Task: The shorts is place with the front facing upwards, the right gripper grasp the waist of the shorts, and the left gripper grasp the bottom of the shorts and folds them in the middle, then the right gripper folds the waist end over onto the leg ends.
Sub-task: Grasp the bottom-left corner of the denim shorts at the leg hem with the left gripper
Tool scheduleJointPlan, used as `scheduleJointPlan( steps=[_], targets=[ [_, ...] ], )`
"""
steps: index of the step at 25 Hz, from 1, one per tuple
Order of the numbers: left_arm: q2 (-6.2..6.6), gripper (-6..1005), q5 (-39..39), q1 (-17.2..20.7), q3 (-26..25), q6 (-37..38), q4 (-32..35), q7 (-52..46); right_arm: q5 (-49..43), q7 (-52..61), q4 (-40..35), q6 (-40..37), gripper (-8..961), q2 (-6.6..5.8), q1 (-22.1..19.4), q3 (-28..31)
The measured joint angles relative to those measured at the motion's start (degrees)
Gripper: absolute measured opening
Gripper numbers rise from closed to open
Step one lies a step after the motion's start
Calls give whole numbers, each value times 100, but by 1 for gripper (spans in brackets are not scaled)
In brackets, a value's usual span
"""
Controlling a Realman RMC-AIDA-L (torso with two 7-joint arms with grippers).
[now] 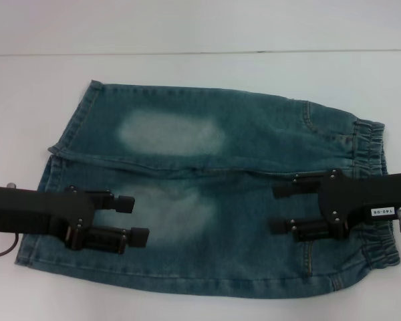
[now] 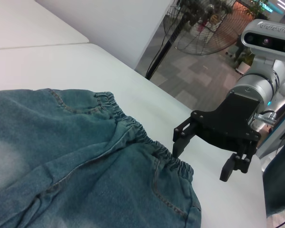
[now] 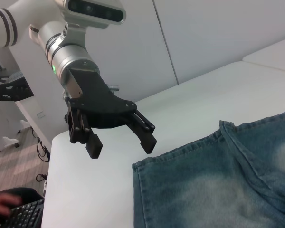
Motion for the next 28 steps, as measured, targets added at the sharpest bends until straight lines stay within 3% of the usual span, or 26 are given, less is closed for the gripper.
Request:
scheduleJointPlan(
  steps=[17, 21, 28],
  targets=[
    [8, 885, 9, 40, -23, -22, 27, -83, 1, 0, 8, -1, 771, 0, -5, -9],
    [134, 885, 135, 18, -54, -131, 132, -819, 1, 3, 9, -2, 772, 0, -8, -9],
    [368, 885, 962, -127, -542, -357, 490, -2389, 11, 5, 9, -2, 772, 0, -11, -9]
  ],
)
